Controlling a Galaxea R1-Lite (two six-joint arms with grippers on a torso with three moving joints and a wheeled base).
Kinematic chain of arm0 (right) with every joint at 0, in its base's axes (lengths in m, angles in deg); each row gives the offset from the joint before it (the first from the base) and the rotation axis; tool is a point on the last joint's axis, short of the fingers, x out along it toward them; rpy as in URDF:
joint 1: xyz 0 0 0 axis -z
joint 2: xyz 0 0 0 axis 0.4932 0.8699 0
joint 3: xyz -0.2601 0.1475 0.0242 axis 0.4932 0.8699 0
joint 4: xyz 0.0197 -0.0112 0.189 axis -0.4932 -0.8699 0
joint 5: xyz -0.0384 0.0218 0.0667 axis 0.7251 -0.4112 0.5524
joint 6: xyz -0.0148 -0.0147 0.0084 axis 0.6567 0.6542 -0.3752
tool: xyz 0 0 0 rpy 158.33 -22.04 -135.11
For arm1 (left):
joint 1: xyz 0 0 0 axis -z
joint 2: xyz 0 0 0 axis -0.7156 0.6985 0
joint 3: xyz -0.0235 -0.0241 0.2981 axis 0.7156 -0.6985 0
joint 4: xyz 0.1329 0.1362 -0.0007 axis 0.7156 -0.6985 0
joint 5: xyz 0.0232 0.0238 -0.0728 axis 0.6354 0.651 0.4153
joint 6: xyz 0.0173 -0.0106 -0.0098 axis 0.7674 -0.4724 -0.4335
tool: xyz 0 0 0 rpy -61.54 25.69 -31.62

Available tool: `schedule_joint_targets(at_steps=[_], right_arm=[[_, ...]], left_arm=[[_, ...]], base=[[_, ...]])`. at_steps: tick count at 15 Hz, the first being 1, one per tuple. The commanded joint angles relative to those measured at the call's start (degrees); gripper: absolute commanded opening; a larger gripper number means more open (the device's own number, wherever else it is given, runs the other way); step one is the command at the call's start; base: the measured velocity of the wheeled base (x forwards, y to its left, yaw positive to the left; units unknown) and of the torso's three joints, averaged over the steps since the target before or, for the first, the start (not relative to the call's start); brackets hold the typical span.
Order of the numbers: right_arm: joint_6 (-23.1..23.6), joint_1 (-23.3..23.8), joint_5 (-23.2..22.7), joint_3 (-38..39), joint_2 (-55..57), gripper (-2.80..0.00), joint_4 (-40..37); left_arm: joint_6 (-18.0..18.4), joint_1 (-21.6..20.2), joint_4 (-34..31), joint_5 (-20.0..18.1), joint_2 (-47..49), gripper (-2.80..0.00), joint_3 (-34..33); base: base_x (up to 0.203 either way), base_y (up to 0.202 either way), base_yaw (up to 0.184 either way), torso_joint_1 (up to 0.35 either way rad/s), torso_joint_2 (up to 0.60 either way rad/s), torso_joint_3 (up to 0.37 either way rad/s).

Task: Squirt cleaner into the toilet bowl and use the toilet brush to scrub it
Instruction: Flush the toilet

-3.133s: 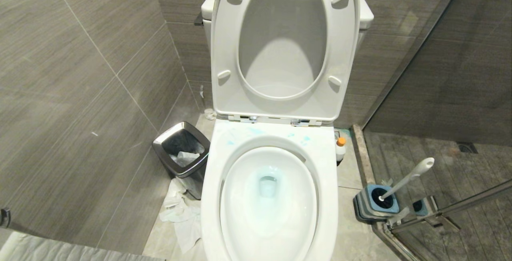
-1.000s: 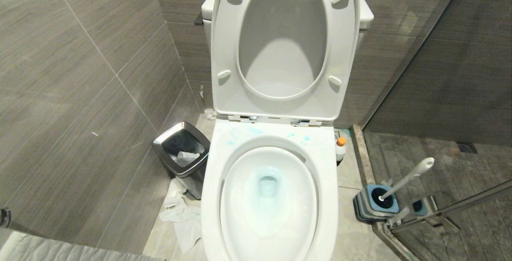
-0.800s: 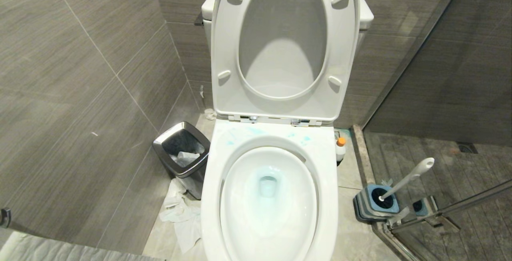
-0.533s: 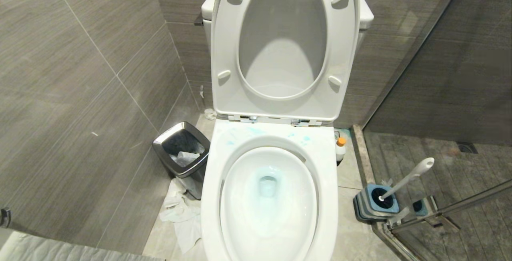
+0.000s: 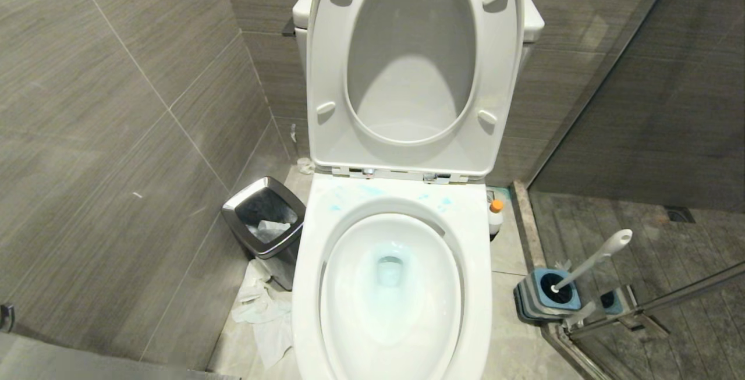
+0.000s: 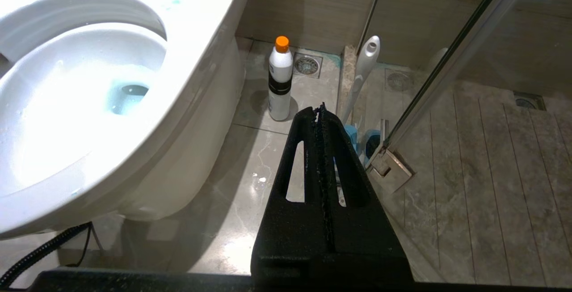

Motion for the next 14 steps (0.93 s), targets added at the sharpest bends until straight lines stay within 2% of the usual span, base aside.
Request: schedule_joint_targets(at_steps=[1,3,5,7,9,14], right_arm=[[0.0,0.0,0.0,1.4,0.0,-2.8,0.0],[0.0,0.0,0.0,1.4,0.1,-2.8,0.0],[0.0,0.0,0.0,1.4,0.0,-2.8,0.0],[0.0,0.0,0.0,1.4,0.1,-2.8,0.0],[0.0,0.0,0.0,1.4,0.0,-2.8,0.0],[0.0,0.0,0.0,1.4,0.1,-2.8,0.0]], left_arm=[[-0.2,0.1,-0.4,-0.3,8.2,-2.8,4.3],[-0.3,3.6,-7.4,-0.7,9.5,-2.8,6.6],[-0.3,7.9,-14.3,-0.5,11.9,-2.8,13.3],[-0.3,9.6,-17.9,-0.3,16.4,-2.8,23.1],[-0.5,10.3,-19.7,-0.2,20.2,-2.8,29.1],[-0.4,11.9,-20.0,0.0,20.2,-2.8,29.3]], base=[[0.0,0.0,0.0,0.0,0.0,0.0],[0.0,0.0,0.0,0.0,0.0,0.0],[0.0,0.0,0.0,0.0,0.0,0.0],[0.0,0.0,0.0,0.0,0.0,0.0],[0.0,0.0,0.0,0.0,0.0,0.0],[0.0,0.0,0.0,0.0,0.0,0.0]])
